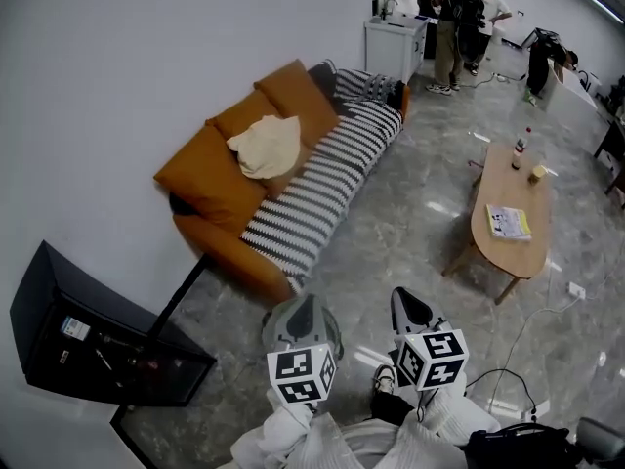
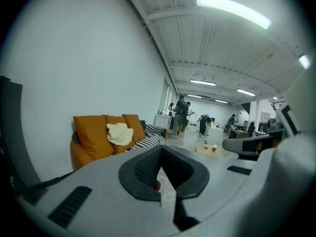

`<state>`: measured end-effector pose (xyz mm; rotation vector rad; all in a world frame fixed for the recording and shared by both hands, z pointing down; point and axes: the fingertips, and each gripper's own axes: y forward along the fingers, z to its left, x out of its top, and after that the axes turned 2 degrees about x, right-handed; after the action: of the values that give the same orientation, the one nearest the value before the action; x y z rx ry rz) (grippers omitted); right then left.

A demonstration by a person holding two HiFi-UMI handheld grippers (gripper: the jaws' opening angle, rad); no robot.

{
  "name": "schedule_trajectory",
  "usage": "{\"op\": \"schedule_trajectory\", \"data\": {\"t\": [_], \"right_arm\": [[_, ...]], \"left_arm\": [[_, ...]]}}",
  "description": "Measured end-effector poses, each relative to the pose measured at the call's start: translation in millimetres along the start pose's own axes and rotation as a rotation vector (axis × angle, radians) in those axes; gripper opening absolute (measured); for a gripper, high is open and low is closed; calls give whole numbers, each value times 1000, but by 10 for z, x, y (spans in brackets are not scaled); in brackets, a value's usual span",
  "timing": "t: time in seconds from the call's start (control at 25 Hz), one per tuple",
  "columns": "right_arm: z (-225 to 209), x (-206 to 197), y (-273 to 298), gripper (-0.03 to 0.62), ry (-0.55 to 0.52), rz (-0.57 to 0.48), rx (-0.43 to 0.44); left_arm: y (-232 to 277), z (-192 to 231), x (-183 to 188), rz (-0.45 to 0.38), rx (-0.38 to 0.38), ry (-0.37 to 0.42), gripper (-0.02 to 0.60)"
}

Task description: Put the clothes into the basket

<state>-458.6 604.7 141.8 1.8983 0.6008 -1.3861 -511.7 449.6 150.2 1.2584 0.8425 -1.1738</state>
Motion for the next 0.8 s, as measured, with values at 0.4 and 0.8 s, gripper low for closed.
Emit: {"op": "schedule_trajectory", "data": {"t": [0.4,0.8], "right_arm": [[-1276,458,499,23,36,22,50],[-1936,483,823,23,96,56,71]], "left_arm": [[1181,-858,251,-1,3,-9,3],[1798,-1244,213,40,6,10,3]]}}
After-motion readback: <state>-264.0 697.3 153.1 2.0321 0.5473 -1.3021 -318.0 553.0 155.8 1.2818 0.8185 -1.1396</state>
